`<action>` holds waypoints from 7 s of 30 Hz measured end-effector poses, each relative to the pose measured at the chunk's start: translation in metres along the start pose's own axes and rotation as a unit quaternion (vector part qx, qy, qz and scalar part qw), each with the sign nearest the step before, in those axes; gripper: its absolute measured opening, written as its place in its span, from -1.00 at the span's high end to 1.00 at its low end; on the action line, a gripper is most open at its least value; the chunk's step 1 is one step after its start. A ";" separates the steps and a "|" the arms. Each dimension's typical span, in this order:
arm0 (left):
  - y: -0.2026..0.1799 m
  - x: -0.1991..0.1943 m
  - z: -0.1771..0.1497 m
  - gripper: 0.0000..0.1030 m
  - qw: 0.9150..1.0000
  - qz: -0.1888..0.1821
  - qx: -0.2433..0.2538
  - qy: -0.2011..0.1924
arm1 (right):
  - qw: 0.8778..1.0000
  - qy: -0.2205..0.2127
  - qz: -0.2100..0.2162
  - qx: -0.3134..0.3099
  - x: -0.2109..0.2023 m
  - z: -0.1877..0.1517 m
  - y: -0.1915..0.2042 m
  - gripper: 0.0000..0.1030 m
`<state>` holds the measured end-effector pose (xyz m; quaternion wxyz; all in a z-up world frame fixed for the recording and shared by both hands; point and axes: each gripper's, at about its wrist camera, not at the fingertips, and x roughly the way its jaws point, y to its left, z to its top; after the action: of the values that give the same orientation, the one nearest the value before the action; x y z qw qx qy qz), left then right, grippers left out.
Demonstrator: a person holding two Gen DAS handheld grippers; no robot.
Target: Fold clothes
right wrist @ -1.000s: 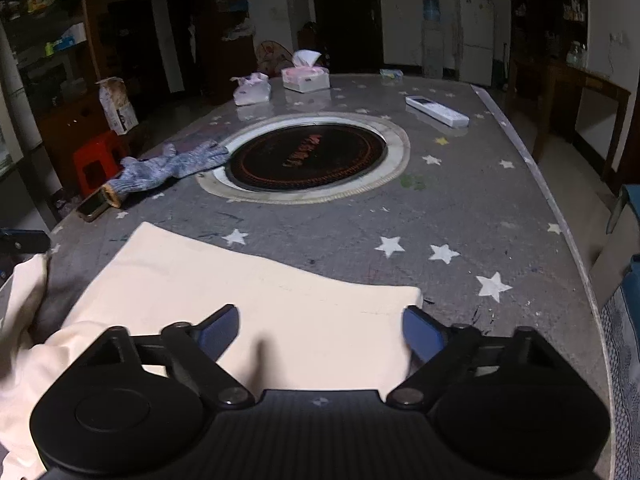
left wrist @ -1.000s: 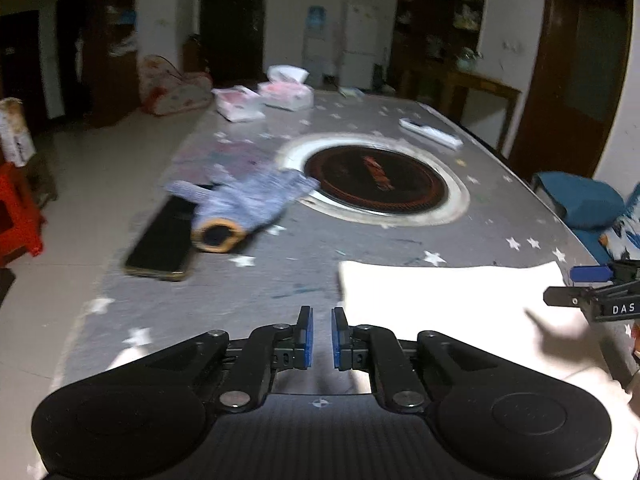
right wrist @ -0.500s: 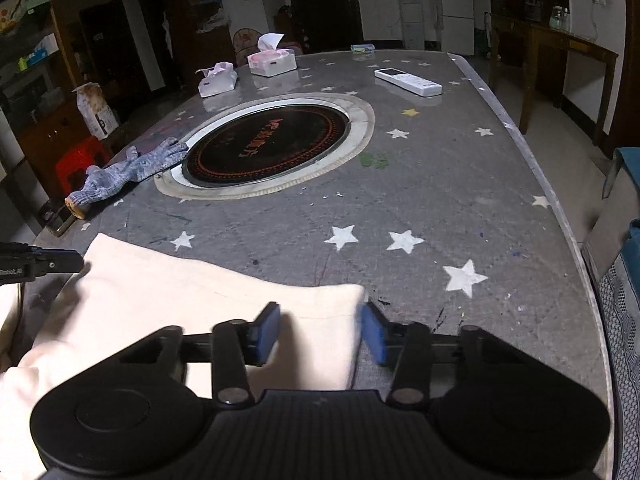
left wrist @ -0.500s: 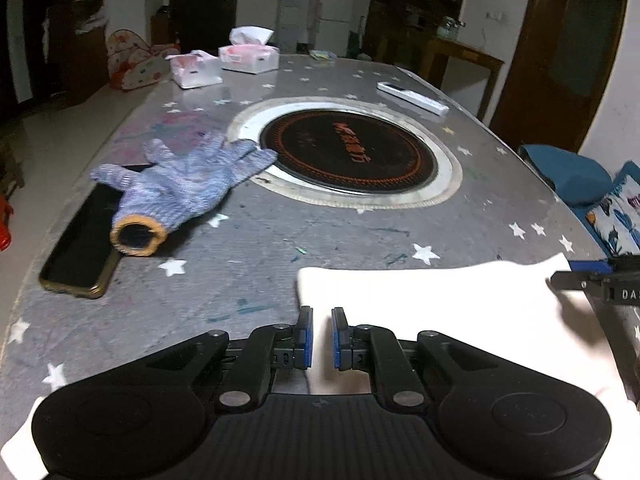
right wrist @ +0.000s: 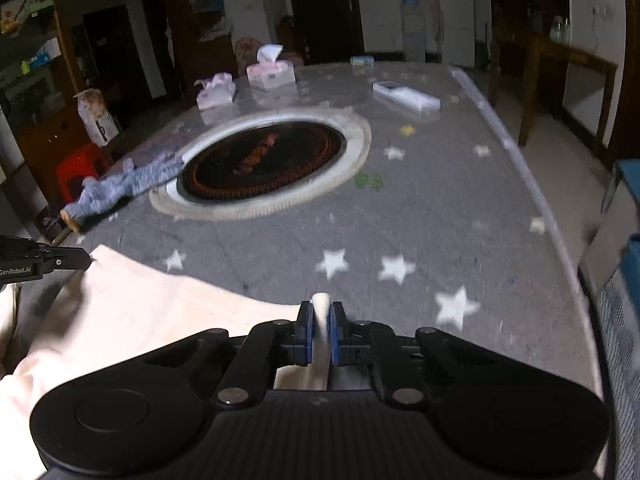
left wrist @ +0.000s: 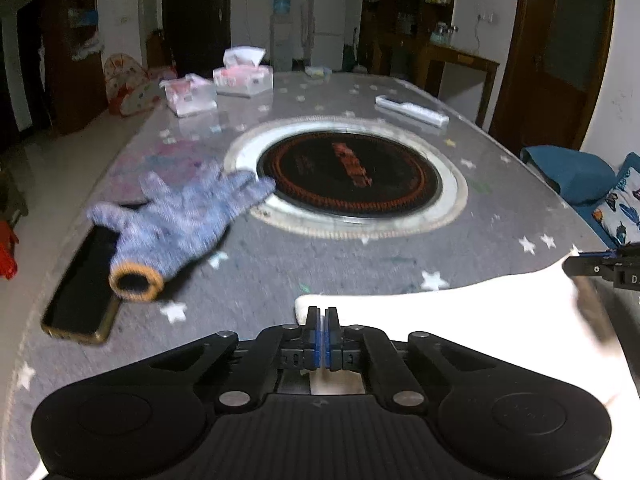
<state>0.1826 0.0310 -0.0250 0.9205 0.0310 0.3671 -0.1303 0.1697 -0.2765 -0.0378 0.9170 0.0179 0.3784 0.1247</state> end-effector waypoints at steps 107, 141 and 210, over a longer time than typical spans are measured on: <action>-0.107 -0.119 -0.149 0.52 0.983 -0.171 0.060 0.003 | 0.981 -0.034 -0.193 0.010 -0.191 -0.163 -0.039 0.31; -0.073 -0.139 -0.155 0.30 0.989 -0.140 -0.016 -0.031 | 0.996 -0.033 -0.076 -0.014 -0.143 -0.145 -0.006 -0.09; 0.120 -0.187 -0.159 0.73 0.929 0.268 -0.242 -0.087 | 0.996 -0.017 -0.082 -0.022 -0.128 -0.141 0.000 -0.48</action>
<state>-0.0224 0.2114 -0.0176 0.9289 -0.1071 0.2845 0.2116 -0.0163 -0.3160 -0.0500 0.9307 -0.0315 0.3601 0.0569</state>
